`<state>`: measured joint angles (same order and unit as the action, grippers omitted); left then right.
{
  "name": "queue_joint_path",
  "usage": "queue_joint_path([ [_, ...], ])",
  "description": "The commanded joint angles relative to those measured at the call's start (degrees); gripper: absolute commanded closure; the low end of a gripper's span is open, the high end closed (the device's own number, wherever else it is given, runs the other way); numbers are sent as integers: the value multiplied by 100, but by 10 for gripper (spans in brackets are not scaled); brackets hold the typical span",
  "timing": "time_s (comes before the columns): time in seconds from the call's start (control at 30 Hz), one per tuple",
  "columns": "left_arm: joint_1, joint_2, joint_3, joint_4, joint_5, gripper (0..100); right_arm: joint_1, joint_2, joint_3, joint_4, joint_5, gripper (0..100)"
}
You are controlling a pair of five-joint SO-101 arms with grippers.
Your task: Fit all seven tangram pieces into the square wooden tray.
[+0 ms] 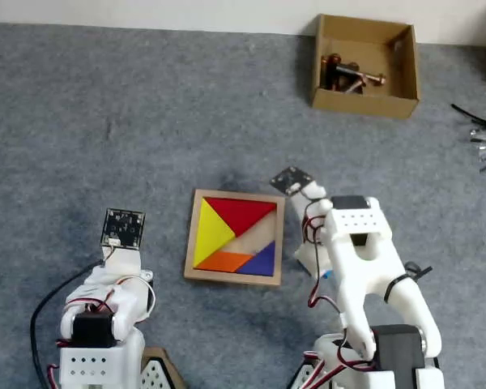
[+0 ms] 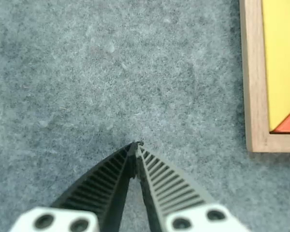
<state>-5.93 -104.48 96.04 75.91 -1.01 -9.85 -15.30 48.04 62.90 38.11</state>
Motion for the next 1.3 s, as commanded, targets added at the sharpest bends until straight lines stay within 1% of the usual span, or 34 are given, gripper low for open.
queue_joint_path([
  [0.0, 66, -57, 101, 18, 9, 995, -22, -286, 13, -145, 70, 767],
  [0.17, 66, -57, 101, 18, 9, 995, -31, -277, 4, -154, 70, 767],
  [0.43, 66, -57, 101, 18, 9, 995, -22, -303, 435, -681, 70, 769],
  [0.8, 66, -57, 101, 18, 9, 995, -31, -321, 409, -716, 35, 772],
  [0.97, 66, -57, 101, 18, 9, 995, -31, -321, 400, -716, 35, 860],
  [1.27, 66, -57, 101, 18, 9, 995, -4, -321, 426, -716, 26, 865],
])
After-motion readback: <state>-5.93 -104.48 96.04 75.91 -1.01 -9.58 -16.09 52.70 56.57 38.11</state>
